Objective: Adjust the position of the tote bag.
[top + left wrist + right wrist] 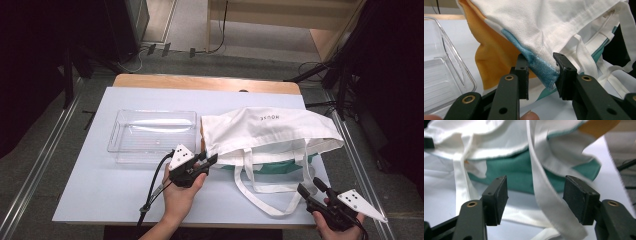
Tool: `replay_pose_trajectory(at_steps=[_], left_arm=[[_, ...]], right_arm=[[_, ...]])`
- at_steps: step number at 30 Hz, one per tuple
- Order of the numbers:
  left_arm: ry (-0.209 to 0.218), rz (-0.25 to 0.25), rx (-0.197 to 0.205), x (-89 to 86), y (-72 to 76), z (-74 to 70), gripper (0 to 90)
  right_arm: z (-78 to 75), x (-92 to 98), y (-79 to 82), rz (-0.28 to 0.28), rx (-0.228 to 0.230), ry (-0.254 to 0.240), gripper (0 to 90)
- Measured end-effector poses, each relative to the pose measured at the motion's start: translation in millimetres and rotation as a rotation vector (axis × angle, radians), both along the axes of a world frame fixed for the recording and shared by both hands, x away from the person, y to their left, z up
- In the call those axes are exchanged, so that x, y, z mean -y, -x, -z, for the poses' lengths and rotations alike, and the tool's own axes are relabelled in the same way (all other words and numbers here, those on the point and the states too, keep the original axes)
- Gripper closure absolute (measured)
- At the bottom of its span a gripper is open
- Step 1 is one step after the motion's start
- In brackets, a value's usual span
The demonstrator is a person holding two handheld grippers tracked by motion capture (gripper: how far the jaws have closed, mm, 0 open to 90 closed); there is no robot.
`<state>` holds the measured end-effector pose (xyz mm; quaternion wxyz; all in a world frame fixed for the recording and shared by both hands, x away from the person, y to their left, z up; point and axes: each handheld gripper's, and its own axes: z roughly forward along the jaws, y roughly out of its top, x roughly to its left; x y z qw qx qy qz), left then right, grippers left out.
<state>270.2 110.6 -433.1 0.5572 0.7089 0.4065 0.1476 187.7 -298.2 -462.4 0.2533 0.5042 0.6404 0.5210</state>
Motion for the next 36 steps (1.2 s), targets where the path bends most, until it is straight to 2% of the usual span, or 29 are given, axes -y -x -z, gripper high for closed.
replay_pose_trajectory(at_steps=[2,4,6,8,11,14,16,18,20,23,28,34,36], left_arm=[[0.005,-0.001,0.003,0.0,0.1,-0.6,68.3],[0.005,-0.001,0.003,0.4,0.4,-0.9,68.3],[0.001,0.003,0.004,1.1,0.8,-0.6,68.3],[0.002,0.002,0.006,2.1,1.5,-0.3,68.3],[0.005,0.000,0.007,2.8,1.8,0.0,68.2],[0.006,0.002,0.009,2.6,2.0,0.2,68.2],[0.005,0.003,0.010,2.7,2.1,0.5,68.2],[0.006,0.003,0.008,2.2,2.2,0.5,68.2],[0.004,0.003,0.007,1.7,2.2,0.6,68.2],[0.008,0.003,0.006,2.2,2.0,1.2,68.2],[0.010,0.003,0.008,2.6,2.1,0.8,68.1],[0.007,0.002,0.007,3.4,2.5,0.6,67.9],[0.008,0.004,0.010,3.0,2.7,0.0,67.9]], right_arm=[[4.4,-5.6,-2.0,-0.016,-0.019,0.017,39.7],[6.9,-12.4,-3.4,-0.046,-0.024,0.035,65.9],[8.5,-19.8,-7.5,-0.105,-0.047,0.040,83.6],[9.2,-30.8,-12.2,-0.142,-0.057,0.081,87.6],[6.7,-48.7,-19.6,-0.178,-0.069,0.090,87.2],[7.2,-62.3,-26.4,-0.187,-0.079,0.090,81.6],[12.6,-69.0,-30.9,-0.216,-0.102,0.088,69.8],[19.1,-74.5,-32.9,-0.261,-0.122,0.108,60.3],[23.6,-78.7,-31.9,-0.275,-0.139,0.140,52.9],[25.9,-81.5,-31.3,-0.276,-0.146,0.174,46.0],[28.5,-87.2,-33.6,-0.292,-0.186,0.222,35.0],[28.6,-96.9,-34.9,-0.270,-0.189,0.288,28.0],[29.1,-102.7,-35.1,-0.268,-0.188,0.336,26.1]])
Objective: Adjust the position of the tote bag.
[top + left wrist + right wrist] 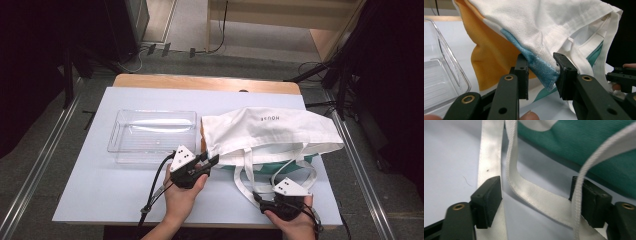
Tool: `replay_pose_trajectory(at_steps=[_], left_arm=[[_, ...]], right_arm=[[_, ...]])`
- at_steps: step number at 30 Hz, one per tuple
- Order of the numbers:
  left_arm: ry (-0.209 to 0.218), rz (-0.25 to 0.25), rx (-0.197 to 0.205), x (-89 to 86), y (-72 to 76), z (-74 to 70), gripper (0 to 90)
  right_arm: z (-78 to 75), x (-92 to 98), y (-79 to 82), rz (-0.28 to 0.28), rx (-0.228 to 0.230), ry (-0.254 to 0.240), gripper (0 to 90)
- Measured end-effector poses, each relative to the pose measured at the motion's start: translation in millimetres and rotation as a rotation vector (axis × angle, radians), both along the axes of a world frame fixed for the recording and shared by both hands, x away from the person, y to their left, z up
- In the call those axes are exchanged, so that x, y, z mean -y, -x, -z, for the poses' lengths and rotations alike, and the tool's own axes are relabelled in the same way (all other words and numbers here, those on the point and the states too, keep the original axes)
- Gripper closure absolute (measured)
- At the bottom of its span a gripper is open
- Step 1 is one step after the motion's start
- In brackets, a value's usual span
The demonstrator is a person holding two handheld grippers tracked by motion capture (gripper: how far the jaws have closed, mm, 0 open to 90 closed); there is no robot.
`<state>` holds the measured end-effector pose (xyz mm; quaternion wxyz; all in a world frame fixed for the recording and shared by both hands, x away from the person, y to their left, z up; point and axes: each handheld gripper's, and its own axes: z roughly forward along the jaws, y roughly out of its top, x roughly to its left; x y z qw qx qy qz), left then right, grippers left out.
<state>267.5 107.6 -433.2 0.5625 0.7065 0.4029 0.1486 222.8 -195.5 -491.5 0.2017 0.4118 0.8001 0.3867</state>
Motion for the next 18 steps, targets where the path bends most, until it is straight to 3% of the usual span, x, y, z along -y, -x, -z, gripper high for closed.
replay_pose_trajectory(at_steps=[4,7,12,18], left_arm=[[-0.002,0.001,0.002,-0.3,0.3,0.0,67.9],[-0.001,0.002,0.001,-0.8,0.5,-0.3,67.9],[-0.002,0.003,-0.001,-1.5,1.0,-0.6,68.0],[0.001,0.005,0.000,-1.8,0.3,0.2,67.8]], right_arm=[[0.5,-2.2,-0.3,0.026,0.009,0.016,38.5],[0.1,-2.2,0.9,0.014,0.011,0.006,61.1],[-0.8,3.2,-1.5,0.001,-0.006,-0.021,85.0],[-2.8,11.2,-0.5,-0.003,0.012,-0.039,89.4]])
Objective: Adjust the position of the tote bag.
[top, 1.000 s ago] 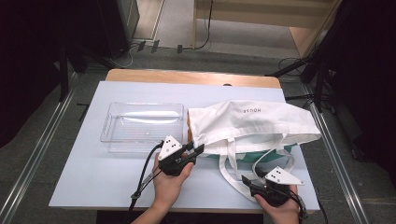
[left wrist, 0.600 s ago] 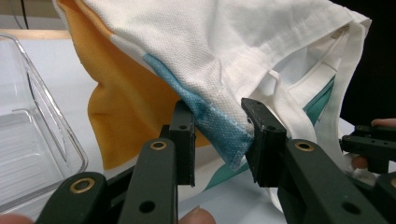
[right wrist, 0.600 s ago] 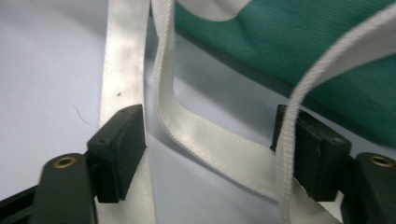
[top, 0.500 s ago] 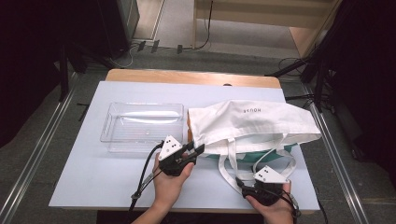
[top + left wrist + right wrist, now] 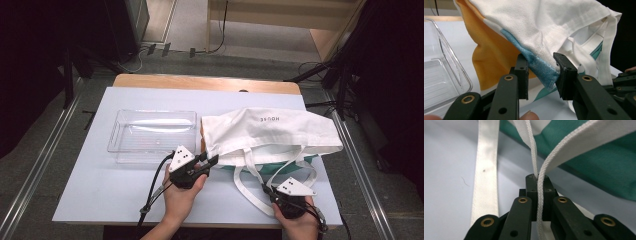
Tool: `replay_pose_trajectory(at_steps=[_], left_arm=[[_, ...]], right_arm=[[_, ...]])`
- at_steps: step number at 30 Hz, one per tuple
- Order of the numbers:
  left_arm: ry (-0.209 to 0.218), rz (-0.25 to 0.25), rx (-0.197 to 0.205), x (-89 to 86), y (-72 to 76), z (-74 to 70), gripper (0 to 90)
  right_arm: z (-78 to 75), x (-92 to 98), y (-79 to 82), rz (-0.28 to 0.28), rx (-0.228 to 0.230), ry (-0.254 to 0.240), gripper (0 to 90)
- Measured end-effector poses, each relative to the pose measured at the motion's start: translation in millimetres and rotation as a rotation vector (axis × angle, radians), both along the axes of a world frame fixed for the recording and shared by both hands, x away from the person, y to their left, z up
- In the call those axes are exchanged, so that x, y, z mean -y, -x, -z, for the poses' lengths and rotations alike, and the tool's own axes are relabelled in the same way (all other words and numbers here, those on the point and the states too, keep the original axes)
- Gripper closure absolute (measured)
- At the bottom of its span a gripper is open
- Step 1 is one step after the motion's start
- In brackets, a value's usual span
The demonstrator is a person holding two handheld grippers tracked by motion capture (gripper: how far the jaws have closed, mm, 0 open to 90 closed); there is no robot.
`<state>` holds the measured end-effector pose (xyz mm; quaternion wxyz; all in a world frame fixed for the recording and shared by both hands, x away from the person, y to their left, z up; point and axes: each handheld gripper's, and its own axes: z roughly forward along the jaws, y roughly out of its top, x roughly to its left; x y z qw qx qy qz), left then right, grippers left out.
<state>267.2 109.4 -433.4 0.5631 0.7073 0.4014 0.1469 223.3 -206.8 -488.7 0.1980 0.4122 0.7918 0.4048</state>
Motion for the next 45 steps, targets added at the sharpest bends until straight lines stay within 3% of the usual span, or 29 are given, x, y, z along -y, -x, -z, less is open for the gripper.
replay_pose_trajectory(at_steps=[7,11,22,28,36,38,45], left_arm=[[0.007,0.007,-0.016,1.4,-1.0,2.9,65.2],[-0.015,0.008,-0.011,5.5,1.0,5.4,61.3],[-0.053,0.012,0.014,6.6,3.1,4.9,67.5],[-0.058,0.015,0.018,6.7,3.2,4.7,67.8],[-0.059,0.014,0.015,6.9,3.4,6.3,68.3],[-0.057,0.014,0.013,6.9,3.6,6.8,68.4],[-0.051,0.022,0.016,6.5,3.6,5.1,68.2]], right_arm=[[-19.2,5.3,8.3,-0.022,0.109,-0.075,89.6],[-33.1,5.8,9.8,-0.034,0.161,-0.105,89.6],[-67.4,3.0,0.3,-0.006,0.299,-0.167,89.5],[-91.6,-1.6,-16.1,0.018,0.372,-0.189,89.4],[-121.3,-9.8,-56.5,0.041,0.426,-0.233,89.4],[-126.9,-11.9,-64.9,0.050,0.427,-0.249,89.4],[-142.4,-16.7,-97.2,0.082,0.432,-0.235,89.4]])
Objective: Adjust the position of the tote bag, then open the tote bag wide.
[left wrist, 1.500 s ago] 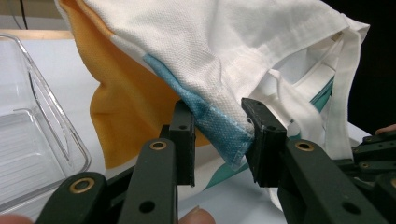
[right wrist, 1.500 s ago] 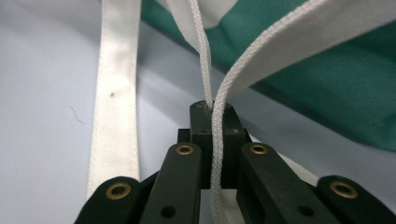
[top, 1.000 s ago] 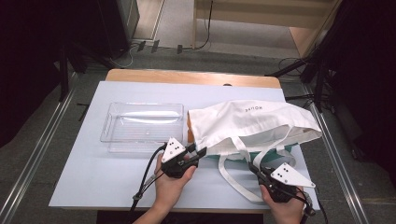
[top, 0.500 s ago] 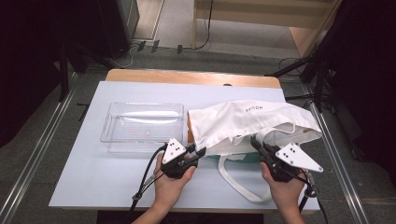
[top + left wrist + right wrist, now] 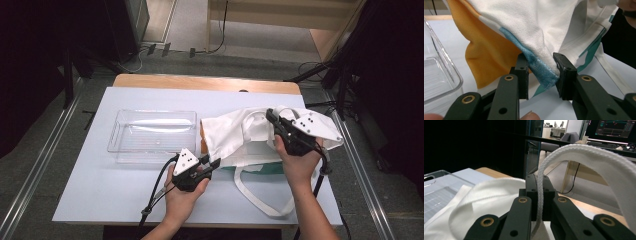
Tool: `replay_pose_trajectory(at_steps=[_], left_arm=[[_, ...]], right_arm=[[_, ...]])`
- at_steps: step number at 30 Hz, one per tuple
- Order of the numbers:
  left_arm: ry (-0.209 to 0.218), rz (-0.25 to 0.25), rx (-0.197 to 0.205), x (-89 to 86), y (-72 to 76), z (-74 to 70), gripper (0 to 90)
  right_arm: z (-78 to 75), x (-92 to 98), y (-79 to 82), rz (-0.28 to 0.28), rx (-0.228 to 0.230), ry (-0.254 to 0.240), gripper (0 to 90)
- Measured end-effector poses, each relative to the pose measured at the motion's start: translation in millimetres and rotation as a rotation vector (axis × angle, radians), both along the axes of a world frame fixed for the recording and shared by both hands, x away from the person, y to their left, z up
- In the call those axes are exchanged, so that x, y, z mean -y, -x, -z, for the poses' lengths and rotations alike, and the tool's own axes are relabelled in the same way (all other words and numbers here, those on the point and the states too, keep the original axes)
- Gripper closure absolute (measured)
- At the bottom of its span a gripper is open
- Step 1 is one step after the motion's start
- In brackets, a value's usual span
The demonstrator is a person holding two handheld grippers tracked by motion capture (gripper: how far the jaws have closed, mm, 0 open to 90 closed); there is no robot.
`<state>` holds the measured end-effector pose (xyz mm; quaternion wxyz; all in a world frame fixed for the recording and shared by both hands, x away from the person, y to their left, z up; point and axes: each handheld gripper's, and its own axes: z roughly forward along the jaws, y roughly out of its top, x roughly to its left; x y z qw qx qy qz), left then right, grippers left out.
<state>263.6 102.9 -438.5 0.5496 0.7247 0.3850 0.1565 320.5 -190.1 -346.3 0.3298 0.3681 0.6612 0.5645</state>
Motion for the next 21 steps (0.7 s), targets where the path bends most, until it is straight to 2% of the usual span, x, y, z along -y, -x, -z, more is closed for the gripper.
replay_pose_trajectory(at_steps=[7,14,16,18,21], left_arm=[[0.001,-0.004,0.005,0.7,-0.3,-4.2,67.3],[-0.016,0.008,0.021,1.8,2.0,-8.8,66.7],[-0.017,-0.002,0.027,0.5,3.2,-10.8,65.7],[-0.009,-0.021,0.052,-2.7,6.5,-16.7,60.0],[-0.002,-0.041,0.102,-7.0,12.5,-26.8,44.6]], right_arm=[[-12.9,-2.8,-28.0,0.012,-0.028,0.016,89.3],[-20.2,-3.6,-39.4,0.005,-0.045,-0.011,89.3],[-21.7,-3.8,-42.0,0.001,-0.050,-0.016,89.2],[-21.2,-4.4,-42.8,0.001,-0.053,-0.014,89.2],[-18.8,-3.4,-43.1,0.002,-0.059,-0.019,89.2]])
